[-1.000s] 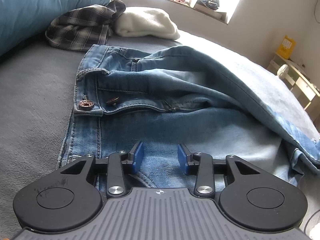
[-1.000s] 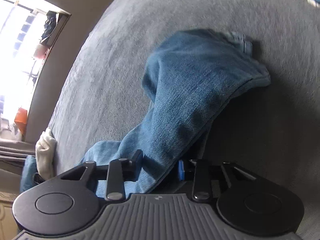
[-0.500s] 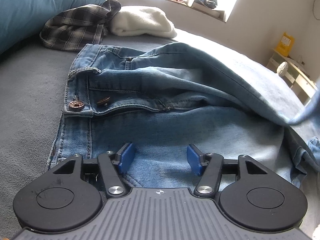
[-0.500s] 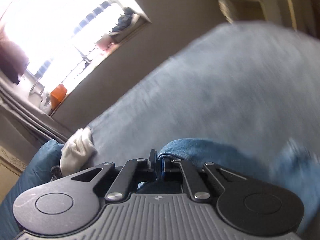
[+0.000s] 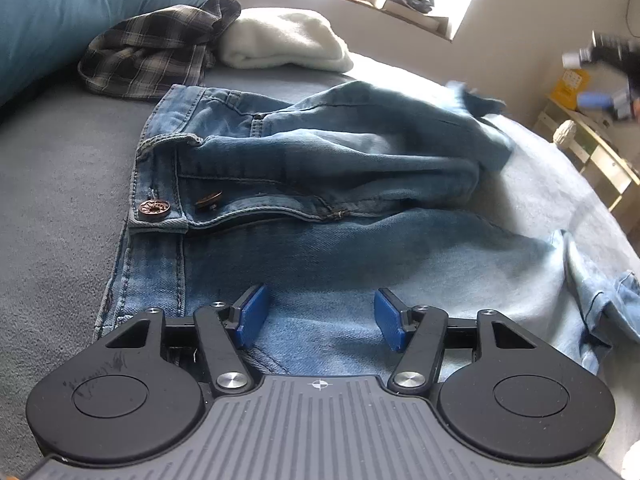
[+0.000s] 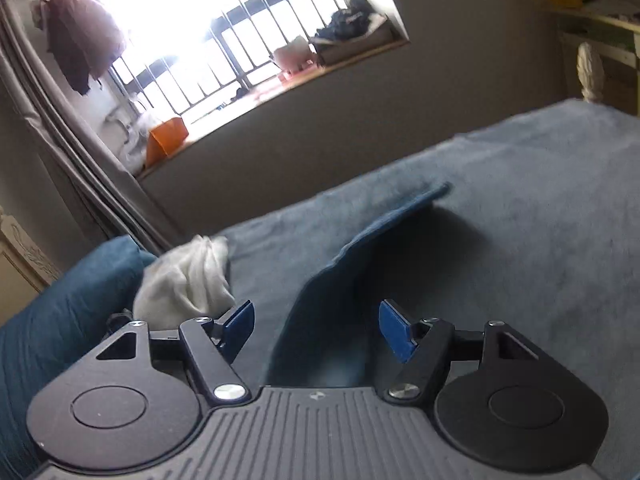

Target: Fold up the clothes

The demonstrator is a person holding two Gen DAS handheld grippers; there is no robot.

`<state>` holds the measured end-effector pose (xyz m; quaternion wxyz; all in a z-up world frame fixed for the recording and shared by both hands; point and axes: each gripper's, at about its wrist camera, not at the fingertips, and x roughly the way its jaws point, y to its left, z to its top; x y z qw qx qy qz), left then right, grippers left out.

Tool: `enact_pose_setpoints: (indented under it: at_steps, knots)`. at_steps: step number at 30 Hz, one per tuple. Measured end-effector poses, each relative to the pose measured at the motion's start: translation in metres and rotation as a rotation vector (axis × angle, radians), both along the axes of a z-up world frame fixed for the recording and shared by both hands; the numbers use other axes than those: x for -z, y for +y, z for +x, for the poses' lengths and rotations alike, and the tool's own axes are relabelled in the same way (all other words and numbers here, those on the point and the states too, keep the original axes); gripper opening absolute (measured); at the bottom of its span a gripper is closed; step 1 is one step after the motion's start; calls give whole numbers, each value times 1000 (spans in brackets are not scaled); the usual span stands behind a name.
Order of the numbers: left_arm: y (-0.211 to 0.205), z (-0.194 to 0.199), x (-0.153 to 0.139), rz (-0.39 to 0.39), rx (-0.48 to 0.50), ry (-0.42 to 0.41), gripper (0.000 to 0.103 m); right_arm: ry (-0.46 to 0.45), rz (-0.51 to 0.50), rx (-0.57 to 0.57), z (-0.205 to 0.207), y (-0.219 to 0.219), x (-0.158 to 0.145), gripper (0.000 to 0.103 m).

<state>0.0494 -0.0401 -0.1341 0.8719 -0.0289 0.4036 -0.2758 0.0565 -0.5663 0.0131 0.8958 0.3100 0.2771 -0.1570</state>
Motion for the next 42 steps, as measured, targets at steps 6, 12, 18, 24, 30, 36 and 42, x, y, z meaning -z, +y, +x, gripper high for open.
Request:
enact_pose_setpoints:
  at_steps: [6,12,18,24,30,36,42]
  knots:
    - [-1,-1,-3,9,-6,-2,60,63,134,168,-114,-28,35,72]
    - [0,-2,-10,15,-28,3,60,126,269,337,-229,-55,71,72]
    - [17,-10,-30,-27,-69,20,60,115,463,617,-349,-78,113,72]
    - [38,-42,-49,-33,-15,79,60,79,641,699,-379,-73,167,72]
    - [68,-75,-40,-128,-49,263,60,16,706,713,-374,-62,193,72]
    - [74,-81,-13,-220,-155,392,60,-81,755,759,-386,-54,206,72]
    - [90,-76,6,-373,-315,468,60,-104,751,769,-391,-52,210,72]
